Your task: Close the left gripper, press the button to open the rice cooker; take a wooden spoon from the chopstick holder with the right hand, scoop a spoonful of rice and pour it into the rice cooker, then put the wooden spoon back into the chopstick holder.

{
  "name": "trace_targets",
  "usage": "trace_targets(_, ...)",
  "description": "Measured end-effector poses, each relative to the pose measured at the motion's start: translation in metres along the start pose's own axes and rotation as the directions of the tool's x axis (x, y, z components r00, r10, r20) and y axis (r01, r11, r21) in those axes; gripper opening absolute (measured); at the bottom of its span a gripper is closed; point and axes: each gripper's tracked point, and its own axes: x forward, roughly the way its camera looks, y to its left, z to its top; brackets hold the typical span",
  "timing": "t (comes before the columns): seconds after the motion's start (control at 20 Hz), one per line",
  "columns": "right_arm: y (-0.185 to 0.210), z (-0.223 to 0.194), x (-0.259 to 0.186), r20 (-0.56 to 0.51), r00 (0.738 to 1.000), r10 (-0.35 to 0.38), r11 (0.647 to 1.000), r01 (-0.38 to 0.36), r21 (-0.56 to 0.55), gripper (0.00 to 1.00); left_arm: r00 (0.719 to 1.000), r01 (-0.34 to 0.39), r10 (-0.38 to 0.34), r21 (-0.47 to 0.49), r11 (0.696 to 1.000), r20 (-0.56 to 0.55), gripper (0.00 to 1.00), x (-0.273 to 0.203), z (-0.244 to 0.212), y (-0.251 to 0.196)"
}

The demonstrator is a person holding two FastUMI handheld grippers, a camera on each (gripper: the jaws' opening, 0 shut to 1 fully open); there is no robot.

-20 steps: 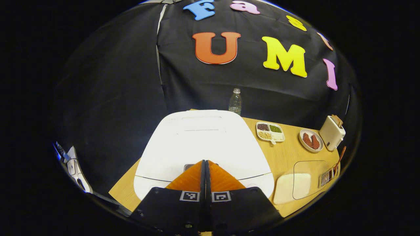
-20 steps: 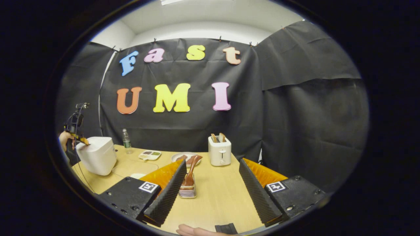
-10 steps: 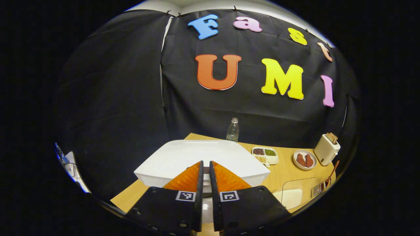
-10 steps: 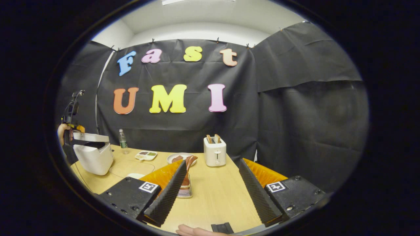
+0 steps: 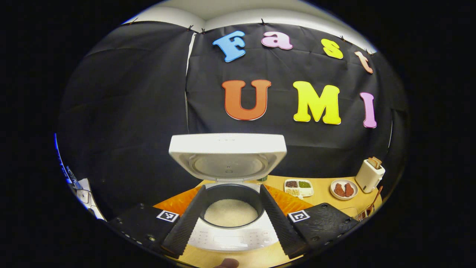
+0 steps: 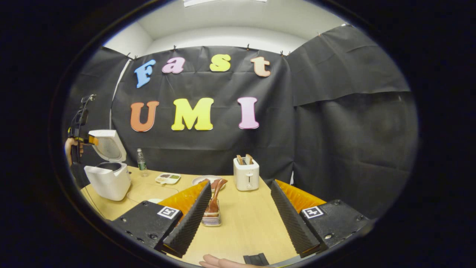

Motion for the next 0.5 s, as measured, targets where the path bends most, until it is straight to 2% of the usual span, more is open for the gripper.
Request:
trace_targets(0.1,-0.001,-0.002,0.003,0.002,1.000,-0.003,1.000,0.003,-0.003,1.00,1.000,0.005,-0.005,0.004,1.000,0.031,0.94,-0.013,0.004,-0.002)
trace_targets(0.25,0.004,-0.007,0.010,-0.006,1.000,0.012,1.000,-0.012,0.007,1.00,0.995,-0.060,0.060,0.000,0.998,0.078,0.93,-0.037,0.011,0.010)
trace_targets(0.35,0.012,-0.005,0.017,-0.002,0.999,0.032,0.999,-0.032,0.010,1.00,0.992,-0.033,0.034,-0.013,0.999,0.119,0.93,-0.057,0.016,0.001)
trace_targets(0.5,0.015,-0.009,0.038,-0.002,0.999,0.039,0.999,-0.039,0.006,1.00,0.994,0.046,-0.045,-0.016,0.999,0.099,0.93,-0.081,-0.005,-0.016)
